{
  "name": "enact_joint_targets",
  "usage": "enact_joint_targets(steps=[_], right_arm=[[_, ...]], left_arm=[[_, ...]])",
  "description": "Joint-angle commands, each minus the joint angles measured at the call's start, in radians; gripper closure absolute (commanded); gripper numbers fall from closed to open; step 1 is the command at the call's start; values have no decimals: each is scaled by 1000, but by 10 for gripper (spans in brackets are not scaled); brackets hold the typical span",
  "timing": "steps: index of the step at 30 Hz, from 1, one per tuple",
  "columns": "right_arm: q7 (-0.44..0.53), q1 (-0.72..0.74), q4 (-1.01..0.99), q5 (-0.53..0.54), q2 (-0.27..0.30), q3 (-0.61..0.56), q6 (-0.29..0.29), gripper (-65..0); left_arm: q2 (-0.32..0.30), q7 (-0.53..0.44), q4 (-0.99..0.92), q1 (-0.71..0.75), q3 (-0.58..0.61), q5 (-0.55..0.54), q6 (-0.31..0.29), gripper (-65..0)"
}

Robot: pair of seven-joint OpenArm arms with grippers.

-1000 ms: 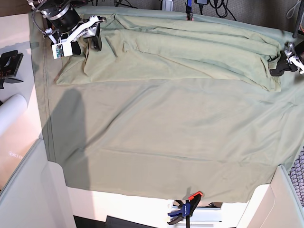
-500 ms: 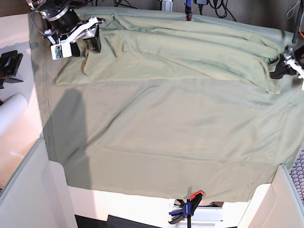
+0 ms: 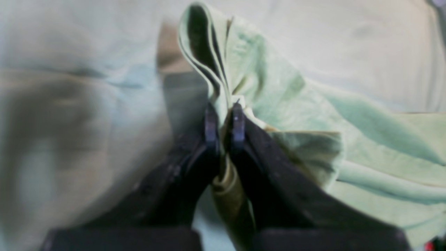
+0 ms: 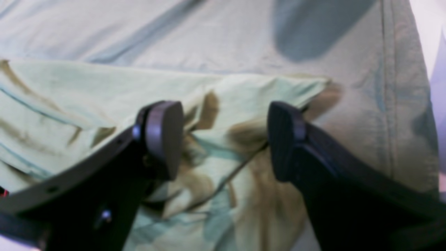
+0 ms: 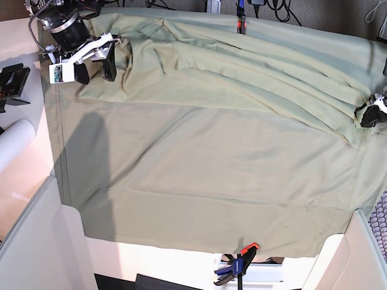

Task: Fold the T-shirt properly
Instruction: 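Drag the folded side with the left gripper toward the shirt center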

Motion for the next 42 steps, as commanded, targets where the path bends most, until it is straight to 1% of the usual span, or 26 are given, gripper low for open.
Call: enact_joint_targets(steps=[1,4,8,11,13,15,17,19,21,24,27,31,34,37,38,40,42], right_arm=[[26,3,21,11,9,7,0,-382],[26,3,21,11,9,7,0,-382],[26,3,21,11,9,7,0,-382],[26,3,21,11,8,7,0,-382],[27,3,21,11,8,7,0,-382],[27,5,21,11,8,7,0,-382],[27,5,21,11,8,7,0,-382],[27,5,21,11,8,7,0,-382],[27,8,21,11,8,7,0,-382],[27,17,21,11,8,7,0,-382],[27,16,21,11,8,7,0,-382],[26,16,21,7,8,7,0,-382],[26,16,21,7,8,7,0,-382],[24,15,21,7,8,7,0,-382],[17,13,20,7,8,8,-2,-382],[-8,8,19,6,8,10,-25,-382],[-15,-4,11,4,8,16,-30,-382]], left_arm=[[-35,-56,6,-28,-11,8,-6,0],[-37,-113,-32,-82,-11,85,-6,0],[-40,-125,-129,-182,-10,183,-6,0],[-69,-136,-188,-229,5,230,-6,0],[-94,-132,-179,-227,11,235,-6,0],[-113,-112,-129,-209,22,230,-6,0],[-117,-73,-42,-169,25,175,-6,0],[-103,-22,70,-115,26,101,-6,0],[-63,28,194,-66,26,66,-6,0],[7,45,358,0,59,64,-6,0],[60,45,463,44,152,91,-6,0],[125,44,491,39,300,146,-6,0],[162,45,491,39,379,196,-6,0],[167,45,491,40,432,221,-6,0],[168,45,491,40,437,226,-6,0],[167,45,491,40,436,225,-6,0],[167,45,491,40,436,222,-6,0]])
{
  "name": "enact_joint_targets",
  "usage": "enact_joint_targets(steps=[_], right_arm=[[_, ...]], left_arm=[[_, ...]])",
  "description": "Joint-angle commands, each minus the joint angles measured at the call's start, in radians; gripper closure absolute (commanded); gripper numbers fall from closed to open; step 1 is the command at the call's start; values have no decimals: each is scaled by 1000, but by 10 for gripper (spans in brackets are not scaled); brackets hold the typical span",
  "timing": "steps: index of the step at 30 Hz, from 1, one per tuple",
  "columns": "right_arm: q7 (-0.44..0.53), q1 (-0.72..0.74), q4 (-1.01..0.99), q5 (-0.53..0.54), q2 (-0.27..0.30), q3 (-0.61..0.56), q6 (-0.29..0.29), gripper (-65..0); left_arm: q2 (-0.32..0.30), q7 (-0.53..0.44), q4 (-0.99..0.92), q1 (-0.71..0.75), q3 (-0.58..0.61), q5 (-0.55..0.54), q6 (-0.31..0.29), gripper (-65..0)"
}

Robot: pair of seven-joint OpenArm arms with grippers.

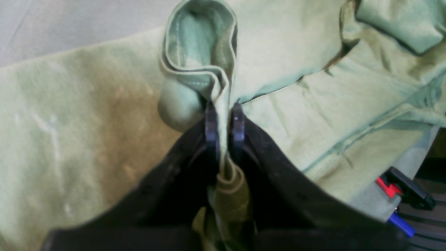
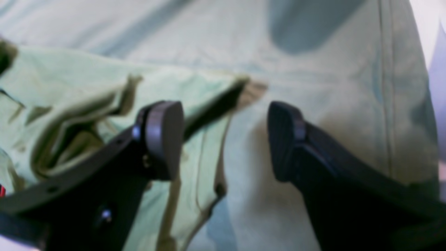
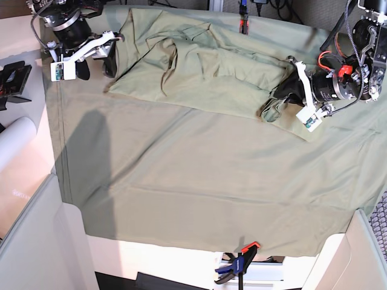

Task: Fold the T-shirt properly
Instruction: 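Drag the folded side with the left gripper toward the shirt center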

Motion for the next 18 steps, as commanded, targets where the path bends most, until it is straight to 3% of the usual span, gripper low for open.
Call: enact_joint_targets(steps=[1,2,5,7,13,18], right_arm=[[18,-6,8,6,11,13,-4,-383],[18,-11,0,10,11,17,-4,-388],[18,-21,-23,12,11,27,-4,-439],[13,-22,-47,29,11,35,-4,-439],[11,-21,-147,145,6,56,-3,-439],[-25,-21,-121,208,-51,59,9,-437]], left_arm=[[-12,-18,17,-12,-5,-31,-9,0],[-12,-18,17,-12,-5,-50,-9,0],[-11,-18,17,-11,-5,-93,-9,-273],[-11,-18,17,-9,-5,-145,-9,-377],[-11,-18,18,-9,-5,-312,-9,-379],[-11,24,51,-11,-6,-443,-9,-378]])
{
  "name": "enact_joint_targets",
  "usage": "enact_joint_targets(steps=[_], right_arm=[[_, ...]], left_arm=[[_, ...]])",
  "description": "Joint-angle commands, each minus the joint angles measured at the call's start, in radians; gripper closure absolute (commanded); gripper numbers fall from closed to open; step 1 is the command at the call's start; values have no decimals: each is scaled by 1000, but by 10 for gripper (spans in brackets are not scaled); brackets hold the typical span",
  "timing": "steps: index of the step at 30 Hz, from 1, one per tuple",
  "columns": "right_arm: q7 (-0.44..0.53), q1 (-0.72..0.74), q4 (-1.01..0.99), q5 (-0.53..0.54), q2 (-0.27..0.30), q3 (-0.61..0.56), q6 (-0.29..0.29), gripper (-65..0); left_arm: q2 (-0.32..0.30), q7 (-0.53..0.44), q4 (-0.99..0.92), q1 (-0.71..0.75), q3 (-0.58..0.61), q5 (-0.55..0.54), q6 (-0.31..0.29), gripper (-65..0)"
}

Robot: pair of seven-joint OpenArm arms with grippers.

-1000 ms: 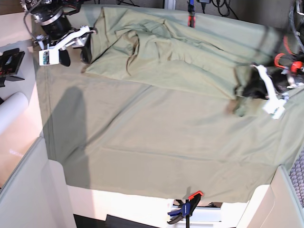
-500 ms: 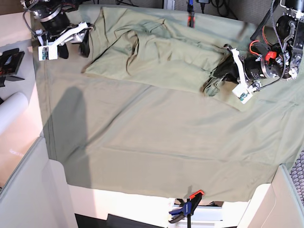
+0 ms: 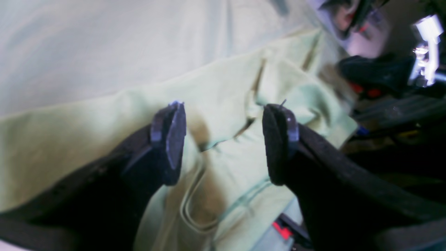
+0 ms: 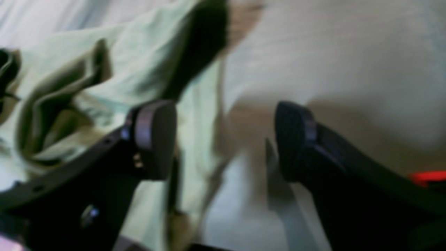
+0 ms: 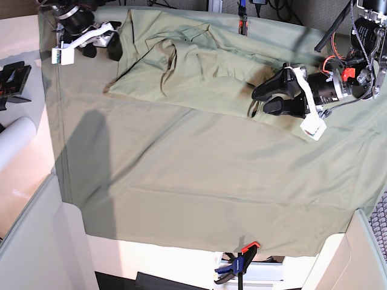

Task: Fold the T-shirt properly
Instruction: 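Drag the folded side with the left gripper toward the shirt center, then fold the other side inward with the right gripper toward the left gripper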

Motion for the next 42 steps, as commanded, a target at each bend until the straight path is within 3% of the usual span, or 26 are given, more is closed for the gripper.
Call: enact_joint_targets(steps=[1,9,11,18,26,32,42], right_arm=[[13,3,35,31,-7,6,15,-437],[-3,3,186,60,-125,-10,21,-437],[1,3,187,68,-142,-39,51,-437],[26,11,186,61,-169,-237,93,-437],[102,49,76,-113,-210,-462,95,-437],[101,142,-113,-143,-201,-452,95,-437],[36,114,-33,-15,-172,-378,112,-437]], left_arm=[[-12,-6,40,-16,-6,-29,-9,-378],[-12,34,211,-16,-8,-17,-9,-378],[-12,34,222,-16,-8,-18,-9,-378],[-12,34,222,-16,-8,-11,-9,-378],[-12,33,222,-16,-8,5,-9,-378],[-12,33,222,-13,-8,5,-9,-378],[-12,29,222,-13,-8,35,-9,-378]])
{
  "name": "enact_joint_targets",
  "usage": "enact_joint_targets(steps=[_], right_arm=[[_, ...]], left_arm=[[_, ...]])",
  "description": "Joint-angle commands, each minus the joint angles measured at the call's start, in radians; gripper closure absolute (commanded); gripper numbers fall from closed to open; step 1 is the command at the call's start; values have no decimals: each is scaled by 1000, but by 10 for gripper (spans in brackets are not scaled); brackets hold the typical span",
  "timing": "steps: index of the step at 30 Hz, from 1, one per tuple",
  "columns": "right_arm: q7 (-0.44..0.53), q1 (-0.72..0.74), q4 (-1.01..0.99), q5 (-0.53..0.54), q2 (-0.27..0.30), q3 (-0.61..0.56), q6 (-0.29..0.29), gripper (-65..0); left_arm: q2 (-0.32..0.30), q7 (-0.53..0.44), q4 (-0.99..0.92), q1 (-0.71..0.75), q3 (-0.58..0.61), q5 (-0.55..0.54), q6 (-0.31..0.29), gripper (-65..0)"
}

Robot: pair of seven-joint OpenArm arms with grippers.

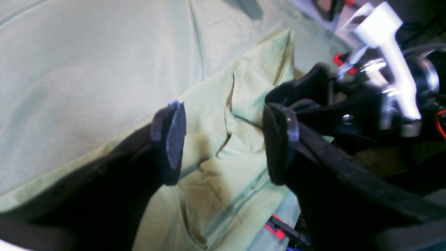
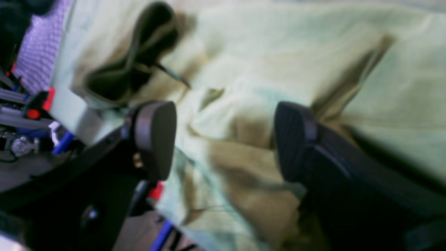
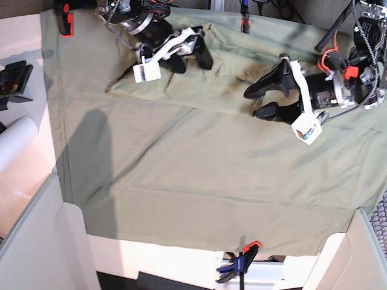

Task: Fold the T-shirt properly
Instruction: 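Fold the other side inward with the right gripper toward the left gripper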

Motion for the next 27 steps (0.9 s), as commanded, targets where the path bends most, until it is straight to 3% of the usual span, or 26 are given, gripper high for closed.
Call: enact_joint_targets(steps=[1,9,14,18,21,27], right_arm=[[18,-2,40,32,-1,-2,19,-437],[6,-8,131,15,-1,72,18,-437],[-24,-8,131,38,0,262,18,-437],[-49,-36,132,127,35,426,18,-437],[-48,-74,131,136,58,511,18,-437],[-43,-105,86,148,72,540,19,-437]], left_arm=[[-12,-22,19,-13,-8,-24,-9,-378],[-12,-22,19,-5,-8,-16,-9,-378],[-12,-22,19,-2,-8,-16,-9,-378],[-12,-22,19,-2,-8,-15,-9,-378],[-12,-22,19,-2,-8,-15,-9,-378],[-11,-23,19,-3,-8,-17,-9,-378]])
